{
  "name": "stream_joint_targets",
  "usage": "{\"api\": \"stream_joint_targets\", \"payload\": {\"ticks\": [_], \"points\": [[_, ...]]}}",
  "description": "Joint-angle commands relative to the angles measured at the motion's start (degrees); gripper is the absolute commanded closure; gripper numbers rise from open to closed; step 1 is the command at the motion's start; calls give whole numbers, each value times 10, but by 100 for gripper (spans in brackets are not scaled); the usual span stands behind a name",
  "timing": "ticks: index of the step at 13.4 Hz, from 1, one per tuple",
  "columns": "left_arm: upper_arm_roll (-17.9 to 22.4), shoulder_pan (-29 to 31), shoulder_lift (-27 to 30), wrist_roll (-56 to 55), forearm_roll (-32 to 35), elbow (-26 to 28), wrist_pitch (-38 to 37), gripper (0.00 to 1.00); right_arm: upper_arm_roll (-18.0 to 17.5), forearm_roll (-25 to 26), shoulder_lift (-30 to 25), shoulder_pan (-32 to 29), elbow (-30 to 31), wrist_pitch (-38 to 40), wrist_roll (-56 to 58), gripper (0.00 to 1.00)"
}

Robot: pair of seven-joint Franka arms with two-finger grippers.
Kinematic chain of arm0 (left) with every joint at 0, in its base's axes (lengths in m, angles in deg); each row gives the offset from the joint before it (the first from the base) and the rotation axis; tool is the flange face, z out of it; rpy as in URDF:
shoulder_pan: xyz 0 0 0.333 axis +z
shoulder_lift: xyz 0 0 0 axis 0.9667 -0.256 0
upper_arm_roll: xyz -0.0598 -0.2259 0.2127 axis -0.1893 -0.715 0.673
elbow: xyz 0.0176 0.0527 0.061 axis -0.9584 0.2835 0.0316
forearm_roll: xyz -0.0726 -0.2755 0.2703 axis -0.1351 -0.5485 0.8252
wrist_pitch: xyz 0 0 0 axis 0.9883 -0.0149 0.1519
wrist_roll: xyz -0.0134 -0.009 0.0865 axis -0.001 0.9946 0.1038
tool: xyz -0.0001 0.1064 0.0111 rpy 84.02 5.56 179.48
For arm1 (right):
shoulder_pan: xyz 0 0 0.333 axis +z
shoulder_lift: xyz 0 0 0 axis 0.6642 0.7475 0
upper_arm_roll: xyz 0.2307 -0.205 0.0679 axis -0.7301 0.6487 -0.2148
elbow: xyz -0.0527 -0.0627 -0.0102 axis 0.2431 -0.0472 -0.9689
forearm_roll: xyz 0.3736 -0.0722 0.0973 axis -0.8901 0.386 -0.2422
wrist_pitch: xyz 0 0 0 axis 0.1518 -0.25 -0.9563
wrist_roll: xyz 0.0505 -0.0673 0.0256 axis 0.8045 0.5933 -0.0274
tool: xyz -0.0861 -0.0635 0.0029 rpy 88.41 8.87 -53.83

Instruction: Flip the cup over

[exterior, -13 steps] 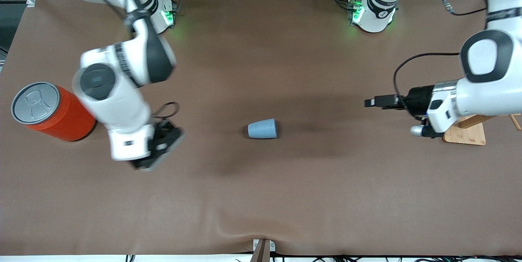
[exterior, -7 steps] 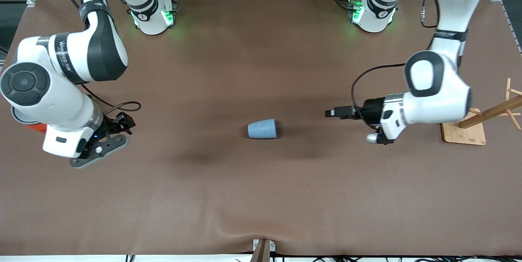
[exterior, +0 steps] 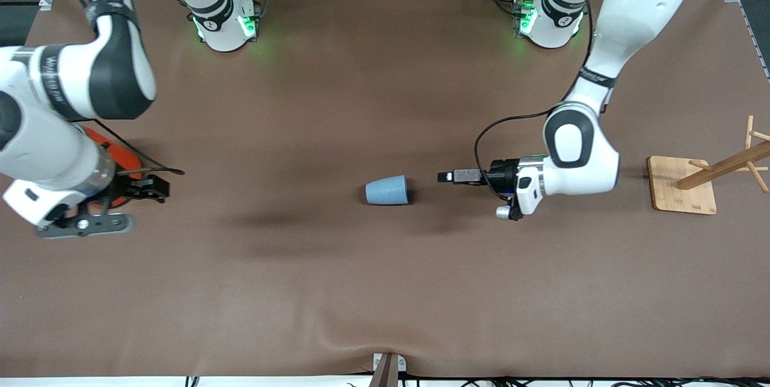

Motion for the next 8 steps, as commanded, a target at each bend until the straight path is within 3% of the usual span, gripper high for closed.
{"api": "stream_joint_targets", "payload": {"ticks": [1,4,8], "points": [[-2,-22,-34,37,-53,-24,22,0,-10,-5,-51,-37,61,-7,-13,0],[-2,-52,-71,65,-79,-46,50,0,-10,-34,-84,-75,90,-6,-12,0],[-1,-80,-97,81,-126,-60,74,0,-10,-36,-113,-110,138,-20,17,0]]}}
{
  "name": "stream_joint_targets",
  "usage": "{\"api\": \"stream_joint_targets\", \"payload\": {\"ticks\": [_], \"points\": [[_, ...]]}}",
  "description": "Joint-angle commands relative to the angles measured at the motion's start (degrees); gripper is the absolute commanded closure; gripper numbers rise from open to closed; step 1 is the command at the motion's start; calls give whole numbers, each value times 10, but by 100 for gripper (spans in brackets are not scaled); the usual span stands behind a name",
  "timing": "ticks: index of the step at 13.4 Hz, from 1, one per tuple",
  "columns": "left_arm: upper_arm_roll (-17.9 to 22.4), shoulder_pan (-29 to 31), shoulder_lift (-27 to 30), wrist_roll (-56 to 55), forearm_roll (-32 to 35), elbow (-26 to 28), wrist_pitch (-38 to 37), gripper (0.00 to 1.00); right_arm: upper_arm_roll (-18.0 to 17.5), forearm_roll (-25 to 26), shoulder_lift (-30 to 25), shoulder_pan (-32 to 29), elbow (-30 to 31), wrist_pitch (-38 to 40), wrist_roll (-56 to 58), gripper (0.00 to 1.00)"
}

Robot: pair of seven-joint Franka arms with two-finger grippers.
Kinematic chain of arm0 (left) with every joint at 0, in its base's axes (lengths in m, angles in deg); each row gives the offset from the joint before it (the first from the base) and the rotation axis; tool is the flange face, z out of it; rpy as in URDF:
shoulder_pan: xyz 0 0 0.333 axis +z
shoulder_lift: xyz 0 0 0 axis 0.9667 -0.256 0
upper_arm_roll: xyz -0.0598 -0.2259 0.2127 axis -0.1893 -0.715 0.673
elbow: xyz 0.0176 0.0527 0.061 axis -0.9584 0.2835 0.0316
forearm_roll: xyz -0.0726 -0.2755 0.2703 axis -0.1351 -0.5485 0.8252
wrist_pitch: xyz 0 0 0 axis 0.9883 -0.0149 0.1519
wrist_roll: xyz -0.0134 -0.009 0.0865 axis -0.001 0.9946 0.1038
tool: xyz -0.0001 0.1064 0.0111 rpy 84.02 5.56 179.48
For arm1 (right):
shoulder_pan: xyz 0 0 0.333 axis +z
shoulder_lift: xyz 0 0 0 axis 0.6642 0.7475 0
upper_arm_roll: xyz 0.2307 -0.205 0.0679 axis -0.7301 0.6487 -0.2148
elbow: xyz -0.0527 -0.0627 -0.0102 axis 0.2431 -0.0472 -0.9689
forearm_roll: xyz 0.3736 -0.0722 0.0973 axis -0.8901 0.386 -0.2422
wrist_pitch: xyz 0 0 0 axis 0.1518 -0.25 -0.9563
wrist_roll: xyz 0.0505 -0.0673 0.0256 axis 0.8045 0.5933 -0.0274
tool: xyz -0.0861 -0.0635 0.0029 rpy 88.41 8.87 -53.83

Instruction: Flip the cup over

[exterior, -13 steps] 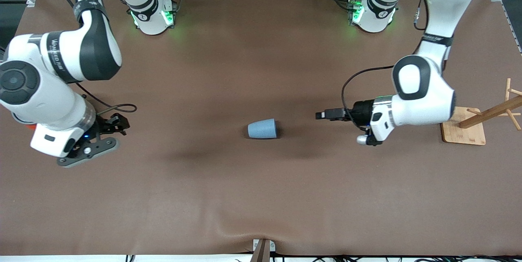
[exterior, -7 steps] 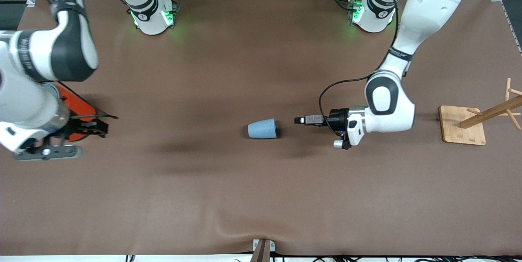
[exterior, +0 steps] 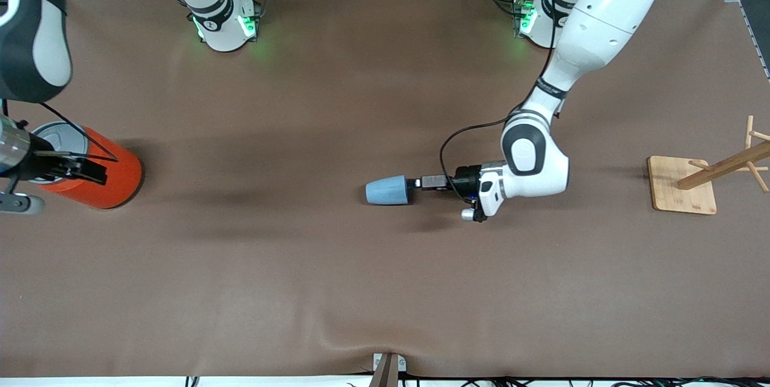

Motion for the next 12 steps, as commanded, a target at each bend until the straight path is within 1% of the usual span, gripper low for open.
{"api": "stream_joint_targets", "payload": {"ticks": [1,3,6,8,9,10,11,12], "points": [[1,-10,-27,32,-39,-29,8,0,-10,-9,-29,-16,42,-16,12,0],[2,-18,-37,42,-41,-38,8,0,-10,-9,-37,-15,44,-12,12,0],[2,-20,-55,51,-41,-42,8,0,-11,-16,-94,-14,94,-16,12,0],[2,-26,-59,51,-42,-42,9,0,-10,-16,-114,-16,96,-5,12,0],[2,-28,-63,56,-42,-44,8,8,-7,-24,-115,-18,92,5,14,0],[2,-27,-64,70,-43,-50,8,26,-3,-56,-115,-29,82,20,14,0],[2,-28,-68,74,-47,-52,8,37,-3,-87,-113,-37,64,38,14,0],[2,-28,-75,76,-54,-56,8,42,-4,-90,-110,-37,45,59,11,0]]}}
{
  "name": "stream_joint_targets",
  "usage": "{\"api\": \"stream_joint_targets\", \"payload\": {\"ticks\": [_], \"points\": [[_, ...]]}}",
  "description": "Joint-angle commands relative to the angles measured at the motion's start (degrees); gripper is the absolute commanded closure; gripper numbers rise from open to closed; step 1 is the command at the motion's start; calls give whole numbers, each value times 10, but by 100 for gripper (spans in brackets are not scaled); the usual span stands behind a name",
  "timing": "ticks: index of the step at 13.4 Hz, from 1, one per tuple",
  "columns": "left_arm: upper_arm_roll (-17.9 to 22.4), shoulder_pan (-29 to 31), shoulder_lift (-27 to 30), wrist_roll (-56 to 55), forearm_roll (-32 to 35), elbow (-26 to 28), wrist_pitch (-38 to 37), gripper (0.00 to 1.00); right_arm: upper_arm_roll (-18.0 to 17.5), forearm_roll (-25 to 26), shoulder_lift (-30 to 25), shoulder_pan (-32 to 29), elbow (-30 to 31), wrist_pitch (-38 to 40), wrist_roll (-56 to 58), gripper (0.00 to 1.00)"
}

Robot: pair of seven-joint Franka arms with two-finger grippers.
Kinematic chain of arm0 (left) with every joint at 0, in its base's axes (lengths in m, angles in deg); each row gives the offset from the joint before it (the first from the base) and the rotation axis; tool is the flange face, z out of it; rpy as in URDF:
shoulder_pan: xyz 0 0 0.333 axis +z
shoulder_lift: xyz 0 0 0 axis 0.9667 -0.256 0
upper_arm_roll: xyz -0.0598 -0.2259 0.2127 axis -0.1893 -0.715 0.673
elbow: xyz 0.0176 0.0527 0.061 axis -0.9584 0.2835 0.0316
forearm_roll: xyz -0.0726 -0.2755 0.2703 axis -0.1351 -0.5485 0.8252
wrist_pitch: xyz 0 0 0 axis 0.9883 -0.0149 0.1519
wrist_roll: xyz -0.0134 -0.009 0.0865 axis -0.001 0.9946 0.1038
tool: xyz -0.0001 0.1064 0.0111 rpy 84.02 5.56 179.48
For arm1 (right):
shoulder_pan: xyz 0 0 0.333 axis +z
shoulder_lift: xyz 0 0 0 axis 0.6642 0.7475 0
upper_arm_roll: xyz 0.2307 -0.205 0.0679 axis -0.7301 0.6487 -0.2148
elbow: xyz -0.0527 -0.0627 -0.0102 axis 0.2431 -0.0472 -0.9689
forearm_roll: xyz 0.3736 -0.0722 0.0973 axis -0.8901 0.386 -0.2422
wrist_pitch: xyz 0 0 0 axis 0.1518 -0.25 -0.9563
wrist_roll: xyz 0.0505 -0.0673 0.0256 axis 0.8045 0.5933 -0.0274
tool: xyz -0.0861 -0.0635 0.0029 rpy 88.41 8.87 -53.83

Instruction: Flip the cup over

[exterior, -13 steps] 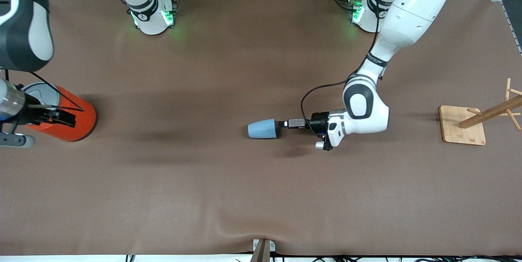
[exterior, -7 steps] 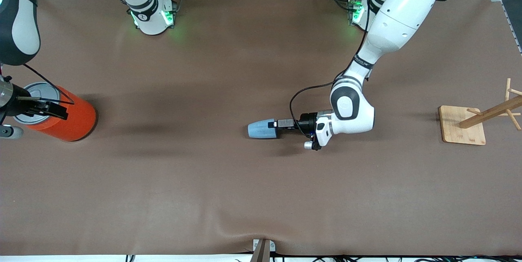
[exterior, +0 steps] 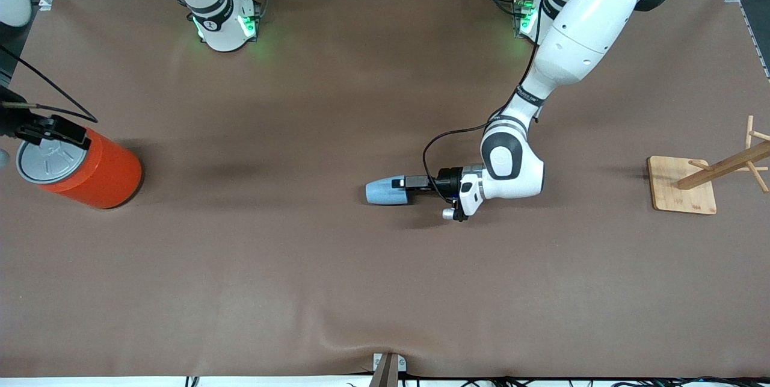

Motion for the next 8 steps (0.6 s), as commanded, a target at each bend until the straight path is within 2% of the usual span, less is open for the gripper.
{"api": "stream_joint_targets", "payload": {"ticks": [1,2,4,6,7,8], "points": [[2,-7,-18,21,-24,-25,5,53,-5,-26,-1,-16,-42,34,2,0],[2,-7,-20,23,-24,-25,5,62,-5,-21,1,-18,-67,52,2,0],[1,-5,-27,30,-27,-25,5,61,-7,-20,14,-17,-110,95,1,0],[1,-4,-26,39,-27,-25,5,66,-13,-3,11,-9,-113,118,1,0],[1,-3,-26,44,-28,-25,5,75,-33,15,4,-10,-109,121,2,0],[1,-1,-26,48,-30,-25,5,89,-50,26,-6,-15,-106,128,0,0]]}}
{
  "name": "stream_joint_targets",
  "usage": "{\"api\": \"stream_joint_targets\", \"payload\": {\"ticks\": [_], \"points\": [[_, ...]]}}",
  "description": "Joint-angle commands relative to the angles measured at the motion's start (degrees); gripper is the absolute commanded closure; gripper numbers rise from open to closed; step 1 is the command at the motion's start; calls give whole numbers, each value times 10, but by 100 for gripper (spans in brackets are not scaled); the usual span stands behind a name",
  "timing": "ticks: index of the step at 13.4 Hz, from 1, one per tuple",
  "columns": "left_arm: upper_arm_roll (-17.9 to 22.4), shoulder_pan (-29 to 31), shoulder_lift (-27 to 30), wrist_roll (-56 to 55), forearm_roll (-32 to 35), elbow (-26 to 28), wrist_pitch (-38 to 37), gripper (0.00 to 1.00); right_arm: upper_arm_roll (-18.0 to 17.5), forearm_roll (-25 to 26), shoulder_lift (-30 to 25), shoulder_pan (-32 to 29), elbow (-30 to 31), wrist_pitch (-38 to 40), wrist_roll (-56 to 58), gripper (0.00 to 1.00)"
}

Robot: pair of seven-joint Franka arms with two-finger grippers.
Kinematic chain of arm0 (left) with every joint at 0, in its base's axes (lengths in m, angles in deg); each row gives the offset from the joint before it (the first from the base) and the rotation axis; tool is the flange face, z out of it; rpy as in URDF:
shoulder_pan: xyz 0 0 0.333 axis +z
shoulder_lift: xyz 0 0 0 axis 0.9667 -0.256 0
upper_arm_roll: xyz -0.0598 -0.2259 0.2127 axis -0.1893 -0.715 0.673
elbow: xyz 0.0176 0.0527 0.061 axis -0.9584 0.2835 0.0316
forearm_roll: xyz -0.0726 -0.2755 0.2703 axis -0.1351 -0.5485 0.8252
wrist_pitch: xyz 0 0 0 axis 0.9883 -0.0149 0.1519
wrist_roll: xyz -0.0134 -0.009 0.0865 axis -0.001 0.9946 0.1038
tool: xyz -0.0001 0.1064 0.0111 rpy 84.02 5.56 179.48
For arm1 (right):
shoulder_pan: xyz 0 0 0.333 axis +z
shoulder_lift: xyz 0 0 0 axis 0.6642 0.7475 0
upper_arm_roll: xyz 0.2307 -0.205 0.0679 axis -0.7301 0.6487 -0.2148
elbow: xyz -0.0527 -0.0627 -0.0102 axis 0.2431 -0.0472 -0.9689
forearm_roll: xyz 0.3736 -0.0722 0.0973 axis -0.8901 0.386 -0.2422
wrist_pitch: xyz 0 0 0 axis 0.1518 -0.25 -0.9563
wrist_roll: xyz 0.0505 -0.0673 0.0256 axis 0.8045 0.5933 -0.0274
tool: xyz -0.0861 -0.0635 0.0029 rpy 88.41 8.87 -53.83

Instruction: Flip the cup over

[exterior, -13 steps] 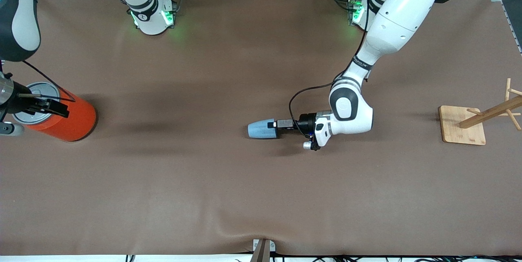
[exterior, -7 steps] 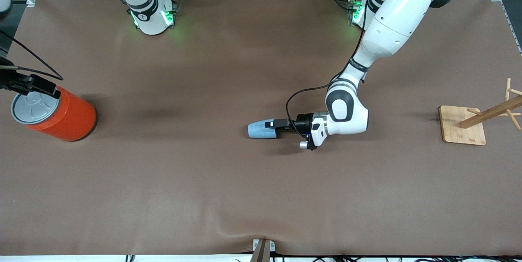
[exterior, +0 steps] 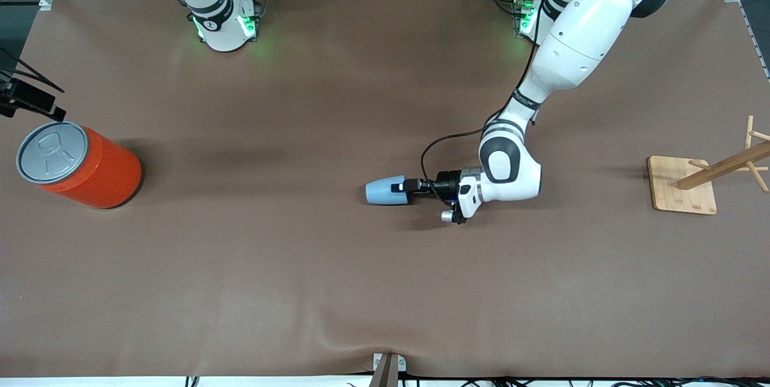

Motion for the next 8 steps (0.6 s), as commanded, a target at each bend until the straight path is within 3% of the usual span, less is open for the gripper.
{"api": "stream_joint_targets", "payload": {"ticks": [1,6,8], "points": [[1,0,-5,22,-21,-11,4,100,-32,23,-18,-14,4,21,1,0],[-1,7,3,19,-20,-11,0,100,-30,22,-16,-27,-2,59,7,0],[-2,14,31,-6,-20,-11,-6,100,-32,14,-13,-23,-2,57,3,0]]}}
